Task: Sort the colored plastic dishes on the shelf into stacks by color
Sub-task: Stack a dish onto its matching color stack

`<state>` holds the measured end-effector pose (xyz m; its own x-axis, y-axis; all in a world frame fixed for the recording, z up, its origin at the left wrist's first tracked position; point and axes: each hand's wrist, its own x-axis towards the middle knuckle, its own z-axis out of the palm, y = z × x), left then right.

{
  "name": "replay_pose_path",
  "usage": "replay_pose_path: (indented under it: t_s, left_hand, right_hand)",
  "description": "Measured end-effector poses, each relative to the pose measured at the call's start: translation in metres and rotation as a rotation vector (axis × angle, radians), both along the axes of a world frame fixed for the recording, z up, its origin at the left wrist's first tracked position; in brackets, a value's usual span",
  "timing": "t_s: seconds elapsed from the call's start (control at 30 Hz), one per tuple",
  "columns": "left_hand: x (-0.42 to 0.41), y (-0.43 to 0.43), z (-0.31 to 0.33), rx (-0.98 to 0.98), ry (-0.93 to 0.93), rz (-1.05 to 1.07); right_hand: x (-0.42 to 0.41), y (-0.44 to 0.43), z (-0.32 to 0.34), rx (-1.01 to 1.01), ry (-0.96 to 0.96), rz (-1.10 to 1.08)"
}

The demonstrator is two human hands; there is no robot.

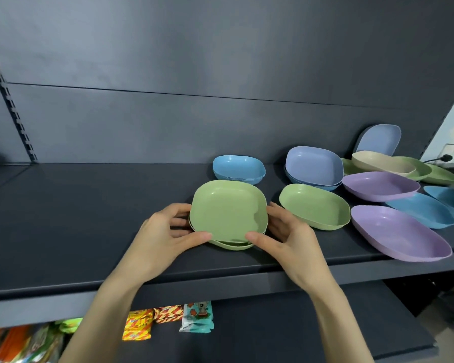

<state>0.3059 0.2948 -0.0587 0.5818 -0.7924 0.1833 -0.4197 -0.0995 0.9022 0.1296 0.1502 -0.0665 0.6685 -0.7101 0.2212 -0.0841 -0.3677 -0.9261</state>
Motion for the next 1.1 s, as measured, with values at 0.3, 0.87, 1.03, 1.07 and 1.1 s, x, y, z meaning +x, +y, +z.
replay_pose_path:
  t_s: [0.3, 0.87, 1.03, 1.07, 1.1]
  left_hand:
    - [0.0015, 0.0009, 0.0021, 0.029, 0.027, -0.027]
    - [0.0018, 0.0004, 0.0020, 0.094, -0.040, -0.088]
    - [0.0038, -0.0013, 0.0050, 0.108, 0.006, -0.129]
    - [0.0049, -0.0015, 0.0046, 0.099, -0.011, -0.140]
    - [0.0062, -0.0019, 0.0032, 0.093, -0.025, -0.143]
  right_hand:
    - [-0.0027, 0.0030, 0.0005, 0.048, -0.068, -0.026]
    - [-0.0048, 0.0004, 0.0019, -0.086, -0.015, 0.014]
    - [-0.0020, -0.0010, 0.0064, -0.034, 0.092, 0.059]
    - [-0.0014, -0.0016, 0.0065, -0.033, 0.100, 0.067]
    - [-0.0016, -0.0021, 0.0061, -0.038, 0.109, 0.073]
